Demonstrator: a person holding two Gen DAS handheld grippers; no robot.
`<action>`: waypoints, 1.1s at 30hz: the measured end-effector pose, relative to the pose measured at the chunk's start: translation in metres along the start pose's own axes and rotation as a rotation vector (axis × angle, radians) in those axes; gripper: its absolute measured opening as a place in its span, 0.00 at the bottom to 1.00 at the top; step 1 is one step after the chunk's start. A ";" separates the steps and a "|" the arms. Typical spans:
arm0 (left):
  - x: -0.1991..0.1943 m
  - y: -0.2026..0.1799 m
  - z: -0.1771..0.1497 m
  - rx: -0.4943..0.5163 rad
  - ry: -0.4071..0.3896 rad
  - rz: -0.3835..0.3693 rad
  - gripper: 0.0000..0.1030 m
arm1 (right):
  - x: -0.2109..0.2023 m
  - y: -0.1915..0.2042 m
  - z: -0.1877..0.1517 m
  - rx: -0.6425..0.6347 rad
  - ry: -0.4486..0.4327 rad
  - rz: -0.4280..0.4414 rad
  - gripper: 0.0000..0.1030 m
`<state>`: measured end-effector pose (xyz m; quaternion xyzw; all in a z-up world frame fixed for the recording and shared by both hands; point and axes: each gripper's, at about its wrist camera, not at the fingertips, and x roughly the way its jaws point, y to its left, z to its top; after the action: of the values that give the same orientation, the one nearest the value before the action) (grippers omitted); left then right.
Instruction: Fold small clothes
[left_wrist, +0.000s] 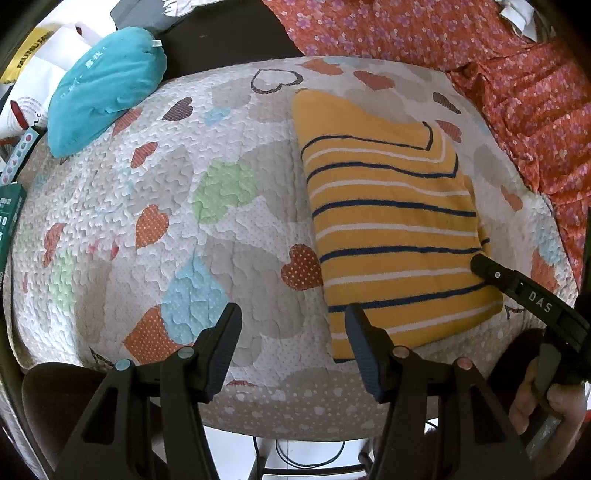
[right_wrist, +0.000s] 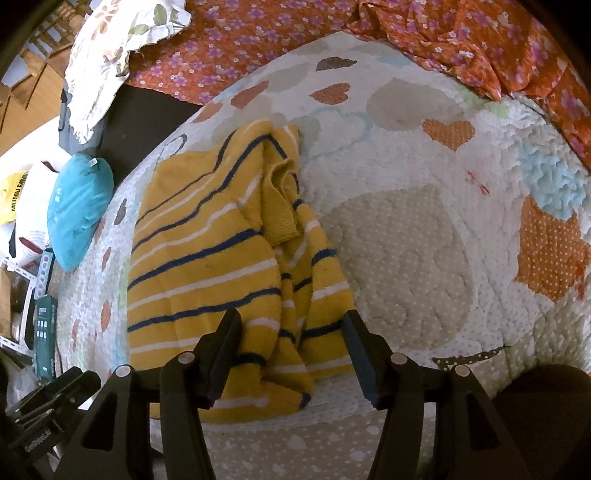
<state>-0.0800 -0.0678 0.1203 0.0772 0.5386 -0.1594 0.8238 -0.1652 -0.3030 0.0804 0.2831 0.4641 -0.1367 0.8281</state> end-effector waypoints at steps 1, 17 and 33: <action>0.000 0.000 0.000 0.002 0.001 0.001 0.55 | 0.001 -0.001 -0.001 0.003 0.001 0.002 0.60; 0.012 0.019 0.010 -0.076 0.048 -0.098 0.55 | -0.018 -0.017 0.000 0.076 -0.108 0.068 0.65; 0.110 0.039 0.095 -0.244 0.222 -0.495 0.65 | 0.050 -0.028 0.109 0.141 -0.020 0.201 0.75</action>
<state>0.0558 -0.0796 0.0571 -0.1391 0.6431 -0.2799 0.6990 -0.0776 -0.3887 0.0732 0.3844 0.4143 -0.0883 0.8202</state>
